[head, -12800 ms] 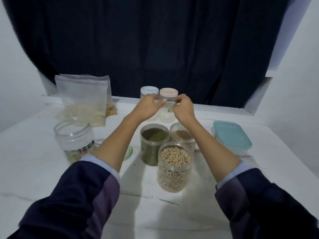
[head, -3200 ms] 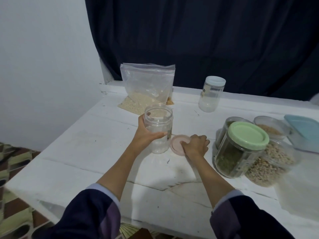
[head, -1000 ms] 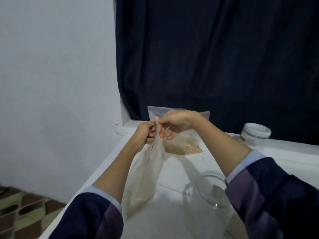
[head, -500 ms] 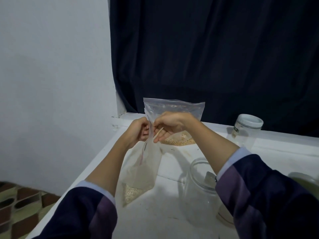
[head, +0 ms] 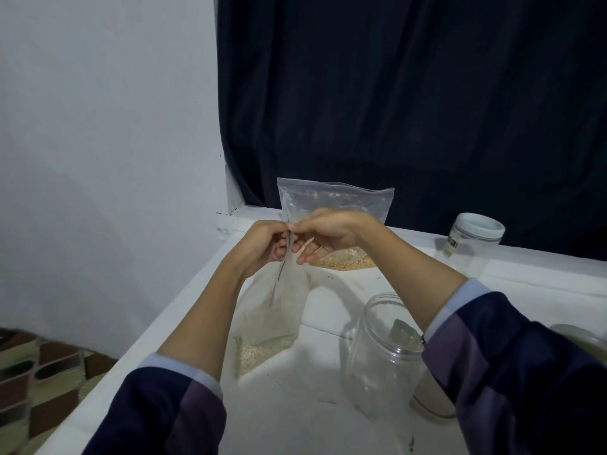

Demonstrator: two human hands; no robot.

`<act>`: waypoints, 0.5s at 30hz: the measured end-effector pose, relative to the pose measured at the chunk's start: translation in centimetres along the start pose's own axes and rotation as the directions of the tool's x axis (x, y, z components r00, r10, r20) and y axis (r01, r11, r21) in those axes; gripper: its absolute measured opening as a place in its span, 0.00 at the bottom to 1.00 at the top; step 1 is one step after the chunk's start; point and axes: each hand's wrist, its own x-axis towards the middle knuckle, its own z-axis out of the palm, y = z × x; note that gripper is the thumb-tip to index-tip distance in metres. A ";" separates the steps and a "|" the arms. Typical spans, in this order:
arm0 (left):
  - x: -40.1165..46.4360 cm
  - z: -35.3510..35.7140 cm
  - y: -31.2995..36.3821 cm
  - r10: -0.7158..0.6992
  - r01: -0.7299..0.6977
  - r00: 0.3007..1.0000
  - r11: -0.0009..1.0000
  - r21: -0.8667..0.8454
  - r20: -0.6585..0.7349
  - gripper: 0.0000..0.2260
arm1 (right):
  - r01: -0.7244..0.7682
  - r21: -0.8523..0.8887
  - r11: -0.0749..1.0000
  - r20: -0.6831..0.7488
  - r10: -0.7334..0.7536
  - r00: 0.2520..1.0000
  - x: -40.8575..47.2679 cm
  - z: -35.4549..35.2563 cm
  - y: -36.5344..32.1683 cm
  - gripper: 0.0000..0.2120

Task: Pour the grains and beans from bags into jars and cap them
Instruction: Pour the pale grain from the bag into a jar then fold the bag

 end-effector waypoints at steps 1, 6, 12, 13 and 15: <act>-0.1 0.2 0.2 0.014 -0.014 1.000 1.000 -0.002 -0.013 0.14 | 0.018 0.007 1.000 0.010 -0.018 1.000 0.1 0.1 0.1 0.15; -0.3 0.9 2.4 0.117 -0.123 0.987 0.991 -0.059 -0.107 0.20 | 0.209 0.097 0.973 0.006 -0.211 0.978 -0.4 -0.3 -0.9 0.09; -0.8 0.8 3.5 0.115 -0.116 0.992 0.993 -0.016 -0.045 0.14 | 0.213 0.144 0.966 0.098 -0.228 0.969 -1.2 -1.2 -1.3 0.08; -0.9 0.8 3.1 0.104 -0.104 0.994 0.994 -0.017 -0.028 0.12 | 0.201 0.132 0.971 0.097 -0.214 0.972 -1.2 -1.2 -1.0 0.08; -0.8 0.6 2.4 0.095 -0.095 0.995 0.995 -0.009 0.000 0.11 | 0.188 0.116 0.975 0.072 -0.197 0.978 -1.2 -0.9 -0.6 0.08</act>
